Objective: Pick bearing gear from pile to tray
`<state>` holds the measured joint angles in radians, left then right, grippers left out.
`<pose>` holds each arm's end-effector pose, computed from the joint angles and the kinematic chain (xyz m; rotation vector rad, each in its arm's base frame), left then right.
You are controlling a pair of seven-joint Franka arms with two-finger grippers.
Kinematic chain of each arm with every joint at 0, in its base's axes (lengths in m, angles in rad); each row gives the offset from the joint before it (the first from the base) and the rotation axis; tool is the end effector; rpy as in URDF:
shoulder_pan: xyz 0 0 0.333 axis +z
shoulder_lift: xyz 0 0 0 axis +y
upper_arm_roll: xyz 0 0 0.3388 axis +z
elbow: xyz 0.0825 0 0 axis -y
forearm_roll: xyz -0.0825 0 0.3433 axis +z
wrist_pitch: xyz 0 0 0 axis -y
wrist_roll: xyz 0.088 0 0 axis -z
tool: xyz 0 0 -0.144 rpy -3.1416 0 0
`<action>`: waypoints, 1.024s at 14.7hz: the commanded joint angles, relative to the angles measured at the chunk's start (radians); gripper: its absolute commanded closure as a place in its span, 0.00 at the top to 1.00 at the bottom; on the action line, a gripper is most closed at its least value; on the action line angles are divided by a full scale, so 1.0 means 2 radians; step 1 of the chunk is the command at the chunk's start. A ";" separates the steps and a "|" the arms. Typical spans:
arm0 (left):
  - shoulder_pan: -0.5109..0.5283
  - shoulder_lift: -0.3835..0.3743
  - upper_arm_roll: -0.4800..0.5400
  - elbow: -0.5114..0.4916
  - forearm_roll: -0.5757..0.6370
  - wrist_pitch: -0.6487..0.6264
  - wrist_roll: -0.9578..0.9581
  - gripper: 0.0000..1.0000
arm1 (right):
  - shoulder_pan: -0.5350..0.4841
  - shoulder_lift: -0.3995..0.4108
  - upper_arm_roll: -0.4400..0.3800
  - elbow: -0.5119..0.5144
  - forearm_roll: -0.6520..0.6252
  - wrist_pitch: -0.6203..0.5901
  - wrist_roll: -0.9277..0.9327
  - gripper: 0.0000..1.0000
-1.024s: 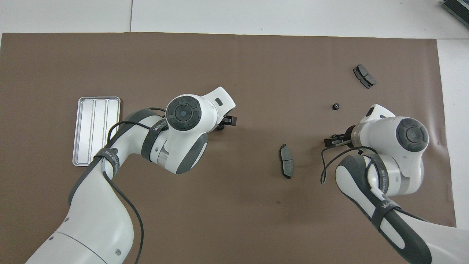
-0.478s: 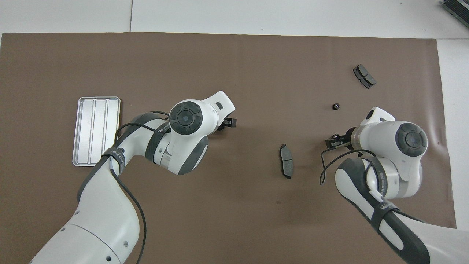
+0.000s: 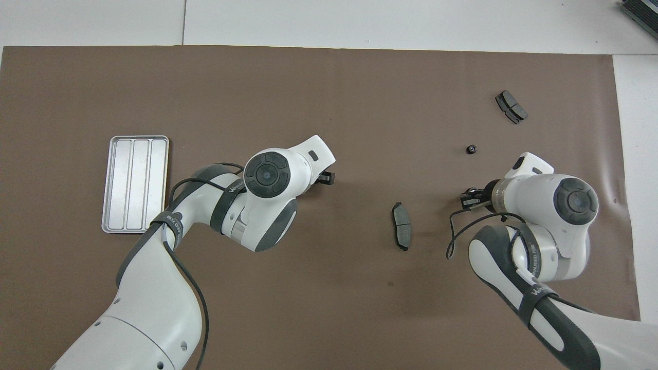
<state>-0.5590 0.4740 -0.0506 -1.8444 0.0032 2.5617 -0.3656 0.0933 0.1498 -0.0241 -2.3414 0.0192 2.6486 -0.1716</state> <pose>0.5396 -0.3731 0.3057 2.9725 -0.3555 0.3099 0.5139 0.0355 0.3040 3.1108 0.3517 0.2472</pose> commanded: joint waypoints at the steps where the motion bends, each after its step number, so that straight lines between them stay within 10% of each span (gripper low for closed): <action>1: -0.009 -0.006 0.008 -0.013 0.009 0.014 -0.006 0.83 | -0.008 0.008 0.007 0.007 0.012 0.009 0.008 0.00; 4: -0.009 -0.007 0.008 -0.018 0.009 0.015 -0.007 0.72 | -0.004 0.003 0.009 0.042 0.012 -0.039 0.040 0.00; 10: -0.013 -0.008 0.009 -0.011 0.008 0.006 -0.007 0.00 | 0.008 -0.001 0.012 0.165 0.012 -0.184 0.140 0.00; 15: 0.013 -0.041 0.012 -0.004 0.008 -0.035 -0.004 0.00 | 0.054 0.012 0.012 0.215 0.012 -0.209 0.240 0.00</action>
<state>-0.5596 0.4509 -0.0325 -1.8439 0.0129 2.5528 -0.3660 0.1589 0.1427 -0.0053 -1.9550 0.0209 2.2370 0.2175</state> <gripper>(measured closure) 0.643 0.652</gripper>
